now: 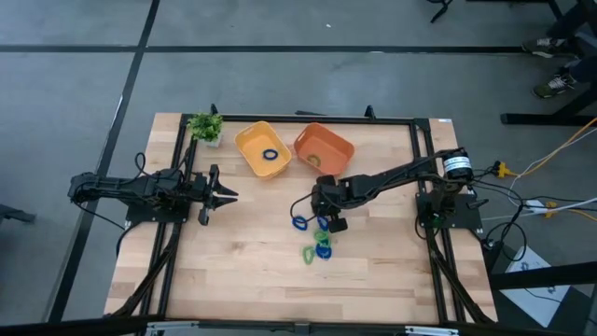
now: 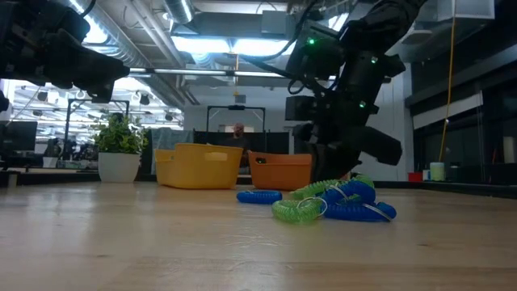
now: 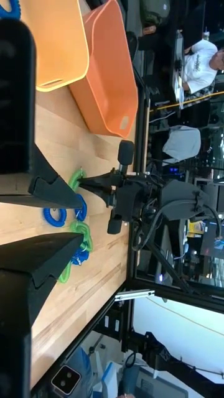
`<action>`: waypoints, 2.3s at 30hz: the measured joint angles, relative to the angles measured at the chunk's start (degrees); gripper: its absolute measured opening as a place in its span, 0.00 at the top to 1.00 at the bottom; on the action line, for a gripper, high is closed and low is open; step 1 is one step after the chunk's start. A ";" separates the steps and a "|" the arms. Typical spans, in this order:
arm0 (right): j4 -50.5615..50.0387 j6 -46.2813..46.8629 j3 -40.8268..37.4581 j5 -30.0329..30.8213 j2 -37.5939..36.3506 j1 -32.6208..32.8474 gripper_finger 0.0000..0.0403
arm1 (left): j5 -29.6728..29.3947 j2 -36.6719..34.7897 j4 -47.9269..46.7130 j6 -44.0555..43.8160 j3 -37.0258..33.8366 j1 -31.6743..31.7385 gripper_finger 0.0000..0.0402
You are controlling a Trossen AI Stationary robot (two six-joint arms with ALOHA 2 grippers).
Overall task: Sort spring keychains
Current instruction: Put the green spring keychain into the orange bin
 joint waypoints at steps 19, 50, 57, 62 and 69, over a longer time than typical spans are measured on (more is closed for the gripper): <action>6.14 8.78 6.54 6.85 -0.07 6.28 0.99 | 0.00 0.00 0.00 0.00 0.00 0.00 0.83; 17.98 8.81 6.59 2.67 -0.07 8.75 0.99 | 0.00 0.00 -0.02 0.00 0.00 0.00 0.83; 17.96 7.34 6.59 5.23 -0.07 7.89 0.99 | 0.00 0.00 -0.01 0.00 0.00 0.00 0.83; 17.96 7.24 6.59 5.18 -0.05 5.79 0.98 | 0.00 0.00 -0.02 0.00 0.00 0.00 0.83; 17.96 5.05 6.59 5.08 -0.19 1.97 0.98 | 0.00 0.00 -0.01 0.00 0.00 0.00 0.83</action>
